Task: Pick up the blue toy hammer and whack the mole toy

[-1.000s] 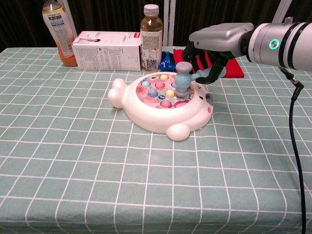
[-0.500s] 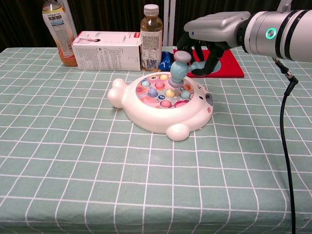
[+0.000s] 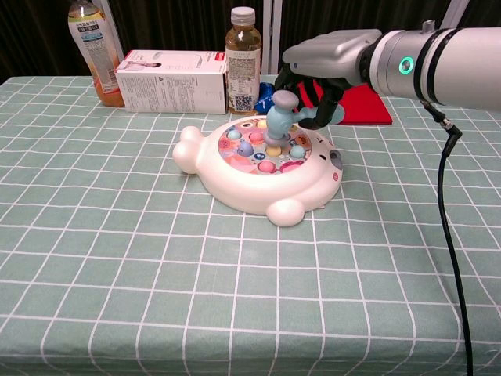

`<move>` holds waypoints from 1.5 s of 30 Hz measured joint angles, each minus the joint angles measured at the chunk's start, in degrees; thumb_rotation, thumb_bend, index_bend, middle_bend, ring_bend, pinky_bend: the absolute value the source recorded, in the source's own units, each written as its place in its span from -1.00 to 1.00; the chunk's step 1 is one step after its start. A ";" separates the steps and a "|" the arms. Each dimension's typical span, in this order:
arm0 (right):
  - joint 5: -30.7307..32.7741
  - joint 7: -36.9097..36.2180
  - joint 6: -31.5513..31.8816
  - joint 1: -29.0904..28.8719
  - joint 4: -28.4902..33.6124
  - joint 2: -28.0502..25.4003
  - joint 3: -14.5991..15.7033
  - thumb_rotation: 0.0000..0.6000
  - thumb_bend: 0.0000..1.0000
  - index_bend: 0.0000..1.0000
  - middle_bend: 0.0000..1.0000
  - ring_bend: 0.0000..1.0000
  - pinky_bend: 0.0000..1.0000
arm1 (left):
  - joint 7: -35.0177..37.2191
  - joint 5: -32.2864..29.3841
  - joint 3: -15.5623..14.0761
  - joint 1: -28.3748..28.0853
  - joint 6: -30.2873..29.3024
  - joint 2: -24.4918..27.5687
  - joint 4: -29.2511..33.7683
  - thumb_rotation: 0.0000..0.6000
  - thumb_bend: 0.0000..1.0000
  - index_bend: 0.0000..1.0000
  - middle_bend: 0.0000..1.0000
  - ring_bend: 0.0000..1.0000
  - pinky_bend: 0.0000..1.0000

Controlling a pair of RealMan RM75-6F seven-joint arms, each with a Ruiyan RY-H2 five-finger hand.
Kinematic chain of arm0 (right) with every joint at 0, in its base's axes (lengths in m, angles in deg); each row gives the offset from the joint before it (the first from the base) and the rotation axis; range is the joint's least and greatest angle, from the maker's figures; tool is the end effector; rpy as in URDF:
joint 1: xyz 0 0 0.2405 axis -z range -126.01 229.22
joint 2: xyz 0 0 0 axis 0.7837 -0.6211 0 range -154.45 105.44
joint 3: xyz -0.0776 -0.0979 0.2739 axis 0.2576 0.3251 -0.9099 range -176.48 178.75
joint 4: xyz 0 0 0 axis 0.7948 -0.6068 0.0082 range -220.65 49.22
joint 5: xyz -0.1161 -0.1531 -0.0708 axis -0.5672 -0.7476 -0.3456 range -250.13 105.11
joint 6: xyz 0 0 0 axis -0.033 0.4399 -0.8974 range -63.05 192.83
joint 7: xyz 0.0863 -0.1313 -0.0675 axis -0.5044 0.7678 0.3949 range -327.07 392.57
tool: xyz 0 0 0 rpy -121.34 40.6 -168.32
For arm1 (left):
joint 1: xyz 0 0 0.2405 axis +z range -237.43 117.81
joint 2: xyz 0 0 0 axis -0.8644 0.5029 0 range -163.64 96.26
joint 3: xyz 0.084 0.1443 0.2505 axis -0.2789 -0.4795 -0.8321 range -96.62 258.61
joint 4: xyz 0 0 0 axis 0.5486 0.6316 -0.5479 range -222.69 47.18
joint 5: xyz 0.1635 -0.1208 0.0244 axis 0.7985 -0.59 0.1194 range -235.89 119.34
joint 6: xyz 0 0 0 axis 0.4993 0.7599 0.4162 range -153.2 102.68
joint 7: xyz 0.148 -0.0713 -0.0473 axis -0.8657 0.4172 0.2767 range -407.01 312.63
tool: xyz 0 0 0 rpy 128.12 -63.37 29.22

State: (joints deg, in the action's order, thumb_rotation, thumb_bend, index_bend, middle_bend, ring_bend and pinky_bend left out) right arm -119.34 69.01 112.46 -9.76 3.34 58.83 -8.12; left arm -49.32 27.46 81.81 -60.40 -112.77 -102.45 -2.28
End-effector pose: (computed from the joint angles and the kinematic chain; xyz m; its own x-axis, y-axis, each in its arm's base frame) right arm -0.0788 -0.4409 -0.0117 0.6829 -0.2002 0.7025 -0.6734 -0.5453 0.4992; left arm -0.3816 0.1772 0.1662 0.4648 0.0271 0.8850 0.8826 0.0652 -0.4656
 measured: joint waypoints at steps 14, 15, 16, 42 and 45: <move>-3.27 -9.05 2.87 8.20 1.51 -7.59 3.48 1.00 0.06 0.34 0.19 -0.05 0.17 | -1.39 0.55 -0.08 -0.32 0.15 0.28 1.16 1.00 -0.82 -0.82 -0.94 -1.00 -1.00; -3.54 -10.15 2.71 8.79 0.66 -7.52 3.77 1.00 0.06 0.33 0.19 -0.05 0.16 | -1.54 0.59 -0.09 -0.37 0.20 0.29 1.31 1.00 -0.82 -0.82 -0.94 -1.00 -1.00; -3.96 -11.69 2.42 9.57 -0.67 -7.33 4.14 1.00 0.06 0.33 0.18 -0.05 0.15 | -1.64 0.62 -0.09 -0.40 0.22 0.30 1.41 1.00 -0.82 -0.82 -0.94 -1.00 -1.00; -16.18 -28.34 -0.53 17.75 -16.80 2.20 4.77 1.00 -0.40 -0.38 -0.30 -0.56 -0.31 | -1.72 0.12 -0.10 -0.58 0.86 0.25 1.40 1.00 -0.82 -0.82 -0.94 -1.00 -1.00; -16.66 -28.34 -0.33 18.20 -16.19 2.01 4.68 1.00 -0.40 -0.40 -0.31 -0.57 -0.33 | -1.71 0.10 -0.09 -0.60 0.87 0.21 1.34 1.00 -0.82 -0.82 -0.94 -1.00 -1.00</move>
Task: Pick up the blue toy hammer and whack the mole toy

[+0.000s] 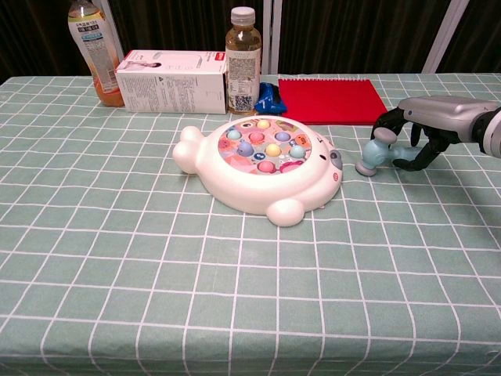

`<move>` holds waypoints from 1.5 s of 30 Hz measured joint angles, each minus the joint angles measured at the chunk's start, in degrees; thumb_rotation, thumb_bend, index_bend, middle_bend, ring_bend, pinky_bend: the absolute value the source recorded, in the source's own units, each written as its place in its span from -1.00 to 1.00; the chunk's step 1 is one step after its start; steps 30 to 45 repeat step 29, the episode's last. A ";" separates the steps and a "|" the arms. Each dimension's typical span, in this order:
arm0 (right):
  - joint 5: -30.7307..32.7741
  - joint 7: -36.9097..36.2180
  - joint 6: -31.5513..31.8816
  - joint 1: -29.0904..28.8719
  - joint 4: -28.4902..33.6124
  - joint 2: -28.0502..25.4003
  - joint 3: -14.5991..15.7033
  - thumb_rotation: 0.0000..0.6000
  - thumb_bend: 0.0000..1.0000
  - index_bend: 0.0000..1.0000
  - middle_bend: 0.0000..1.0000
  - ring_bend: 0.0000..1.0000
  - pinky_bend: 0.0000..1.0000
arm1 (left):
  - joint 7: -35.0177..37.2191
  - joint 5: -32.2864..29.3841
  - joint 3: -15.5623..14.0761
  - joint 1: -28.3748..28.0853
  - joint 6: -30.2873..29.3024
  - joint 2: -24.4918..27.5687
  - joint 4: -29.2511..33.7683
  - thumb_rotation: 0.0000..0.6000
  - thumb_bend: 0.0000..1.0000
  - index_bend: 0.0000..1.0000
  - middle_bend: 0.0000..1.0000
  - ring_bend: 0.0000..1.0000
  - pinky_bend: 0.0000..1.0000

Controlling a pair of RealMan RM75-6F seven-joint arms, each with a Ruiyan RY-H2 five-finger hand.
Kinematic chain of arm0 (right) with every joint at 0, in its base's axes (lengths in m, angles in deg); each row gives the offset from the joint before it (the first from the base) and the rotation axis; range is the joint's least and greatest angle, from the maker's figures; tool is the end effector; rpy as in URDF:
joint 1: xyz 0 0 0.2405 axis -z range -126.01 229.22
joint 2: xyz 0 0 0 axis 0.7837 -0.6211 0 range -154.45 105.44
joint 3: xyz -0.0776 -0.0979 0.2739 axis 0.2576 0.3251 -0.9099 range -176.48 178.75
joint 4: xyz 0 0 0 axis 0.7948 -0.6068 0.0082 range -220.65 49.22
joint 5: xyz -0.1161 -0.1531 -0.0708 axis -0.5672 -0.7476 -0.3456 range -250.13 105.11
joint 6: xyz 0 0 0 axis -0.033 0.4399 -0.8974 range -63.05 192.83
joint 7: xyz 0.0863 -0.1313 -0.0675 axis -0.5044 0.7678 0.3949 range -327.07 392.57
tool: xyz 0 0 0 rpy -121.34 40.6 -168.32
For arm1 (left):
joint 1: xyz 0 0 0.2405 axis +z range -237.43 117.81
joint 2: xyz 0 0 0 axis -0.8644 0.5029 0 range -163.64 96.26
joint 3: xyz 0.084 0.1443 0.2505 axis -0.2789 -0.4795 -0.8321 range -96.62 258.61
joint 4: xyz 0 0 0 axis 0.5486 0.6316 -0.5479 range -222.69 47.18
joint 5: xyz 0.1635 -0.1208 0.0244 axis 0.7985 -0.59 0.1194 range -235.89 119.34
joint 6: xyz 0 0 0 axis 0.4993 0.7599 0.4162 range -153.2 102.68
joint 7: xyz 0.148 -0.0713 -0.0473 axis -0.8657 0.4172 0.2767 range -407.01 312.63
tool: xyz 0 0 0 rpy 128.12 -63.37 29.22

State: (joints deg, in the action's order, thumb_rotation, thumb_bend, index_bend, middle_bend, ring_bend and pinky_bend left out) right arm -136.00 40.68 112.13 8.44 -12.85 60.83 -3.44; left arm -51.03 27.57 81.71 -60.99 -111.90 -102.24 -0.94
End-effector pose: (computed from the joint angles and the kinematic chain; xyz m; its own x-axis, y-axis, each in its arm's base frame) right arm -0.2506 -0.4204 -0.0024 0.4919 -0.3634 0.7912 -0.8674 -0.2835 0.4090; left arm -0.3765 0.1806 0.1625 0.4731 0.0411 0.8800 0.8786 0.0518 -0.4748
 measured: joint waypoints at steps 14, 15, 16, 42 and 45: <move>-3.74 -1.19 5.90 3.81 7.30 -5.12 -0.45 1.00 -0.41 -0.80 -0.63 -0.88 -0.62 | 0.43 0.22 0.52 -0.16 -0.79 -0.17 -0.45 1.00 -0.82 -0.82 -0.94 -1.00 -1.00; -4.35 -1.30 7.36 4.52 8.17 -5.80 -0.39 1.00 -0.41 -0.80 -0.64 -0.89 -0.64 | 0.54 0.32 0.66 -0.15 -1.14 -0.35 -0.73 1.00 -0.82 -0.82 -0.94 -1.00 -1.00; -5.24 -1.45 9.62 5.62 9.40 -6.77 -0.26 1.00 -0.41 -0.80 -0.65 -0.90 -0.65 | 0.60 0.39 0.79 -0.14 -1.42 -0.52 -0.96 1.00 -0.82 -0.82 -0.94 -1.00 -1.00; -19.05 -3.18 41.74 26.63 23.46 -18.98 4.79 1.00 -0.40 -0.80 -0.73 -0.97 -0.78 | -0.96 1.48 1.74 -0.62 -3.12 -1.80 -2.08 1.00 -0.82 -0.82 -0.94 -1.00 -1.00; -19.05 -3.18 41.74 26.63 23.46 -18.98 4.79 1.00 -0.40 -0.80 -0.73 -0.97 -0.78 | -0.96 1.48 1.74 -0.62 -3.12 -1.80 -2.08 1.00 -0.82 -0.82 -0.94 -1.00 -1.00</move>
